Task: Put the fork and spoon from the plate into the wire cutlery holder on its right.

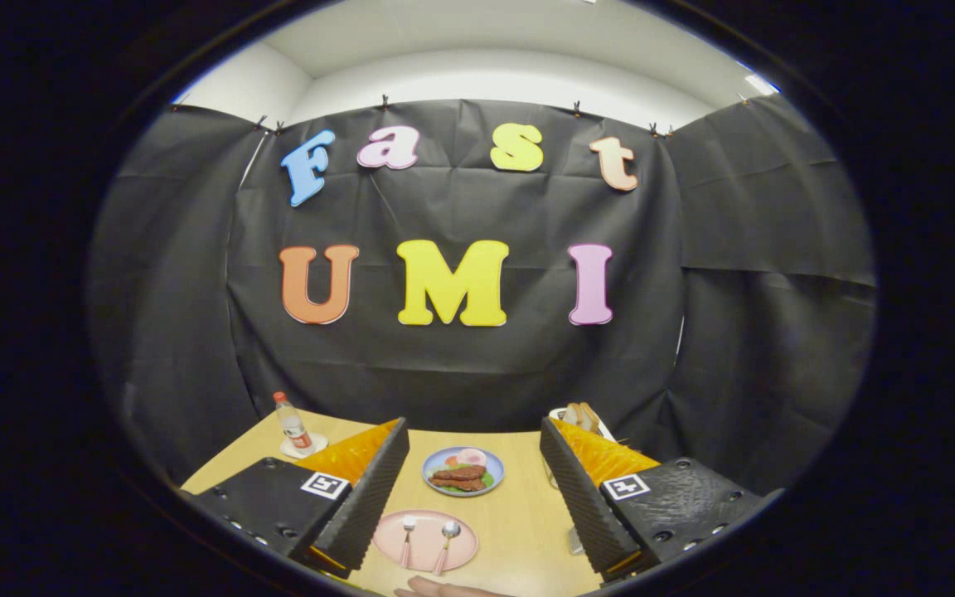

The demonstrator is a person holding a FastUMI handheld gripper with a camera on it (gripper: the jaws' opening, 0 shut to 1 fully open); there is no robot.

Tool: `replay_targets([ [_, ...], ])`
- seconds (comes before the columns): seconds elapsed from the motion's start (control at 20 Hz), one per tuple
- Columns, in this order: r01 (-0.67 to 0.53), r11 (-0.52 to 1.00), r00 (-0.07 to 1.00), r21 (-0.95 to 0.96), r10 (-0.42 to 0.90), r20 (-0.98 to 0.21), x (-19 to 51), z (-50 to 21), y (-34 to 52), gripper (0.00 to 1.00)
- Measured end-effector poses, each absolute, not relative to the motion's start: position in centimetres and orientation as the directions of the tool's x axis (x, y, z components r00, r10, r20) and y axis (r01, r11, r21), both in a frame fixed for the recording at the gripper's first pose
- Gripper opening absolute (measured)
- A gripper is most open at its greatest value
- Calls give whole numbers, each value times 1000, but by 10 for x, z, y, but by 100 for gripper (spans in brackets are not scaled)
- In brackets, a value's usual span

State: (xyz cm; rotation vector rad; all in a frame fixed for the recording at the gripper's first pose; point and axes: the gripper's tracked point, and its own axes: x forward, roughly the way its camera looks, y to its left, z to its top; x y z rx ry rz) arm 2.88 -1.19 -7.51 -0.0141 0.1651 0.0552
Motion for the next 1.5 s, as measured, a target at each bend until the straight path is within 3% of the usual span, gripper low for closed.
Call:
replay_targets([
  [0.4,-69,997,910,-30,50,-412,60,-234,7,95],
  [0.9,-94,995,768,-40,47,-638,78,-376,29,94],
  [0.95,-97,995,747,-31,52,-663,76,-389,31,87],
  [1.15,-118,993,663,11,87,-744,73,-437,44,86],
  [1.5,-36,999,567,31,46,-822,78,-485,42,63],
])
